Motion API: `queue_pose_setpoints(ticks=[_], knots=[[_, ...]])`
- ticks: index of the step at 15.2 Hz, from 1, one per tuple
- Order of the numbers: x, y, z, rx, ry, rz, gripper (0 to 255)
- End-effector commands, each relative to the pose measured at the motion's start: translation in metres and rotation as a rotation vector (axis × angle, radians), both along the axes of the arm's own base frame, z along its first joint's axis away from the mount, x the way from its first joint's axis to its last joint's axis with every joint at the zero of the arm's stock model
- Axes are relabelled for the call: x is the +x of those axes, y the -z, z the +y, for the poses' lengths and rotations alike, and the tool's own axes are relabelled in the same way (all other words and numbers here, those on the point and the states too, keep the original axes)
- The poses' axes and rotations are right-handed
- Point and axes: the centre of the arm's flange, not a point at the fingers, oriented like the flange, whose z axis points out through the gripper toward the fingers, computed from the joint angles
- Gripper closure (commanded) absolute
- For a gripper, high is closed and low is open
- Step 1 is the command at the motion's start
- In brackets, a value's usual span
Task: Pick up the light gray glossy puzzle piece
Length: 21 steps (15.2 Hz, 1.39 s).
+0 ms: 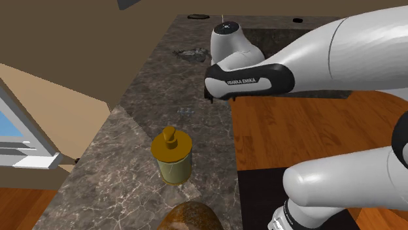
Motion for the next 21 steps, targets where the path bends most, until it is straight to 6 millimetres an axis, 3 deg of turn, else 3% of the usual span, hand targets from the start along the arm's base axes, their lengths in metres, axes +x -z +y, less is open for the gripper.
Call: queue_pose_setpoints(ticks=[1,12,21], knots=[[0.003,0.007,0.025,-0.001,-0.013,-0.041,0],[0.023,0.056,0.155,-0.025,-0.077,-0.249,0],[0.024,0.098,0.160,-0.026,-0.080,-0.258,0]])
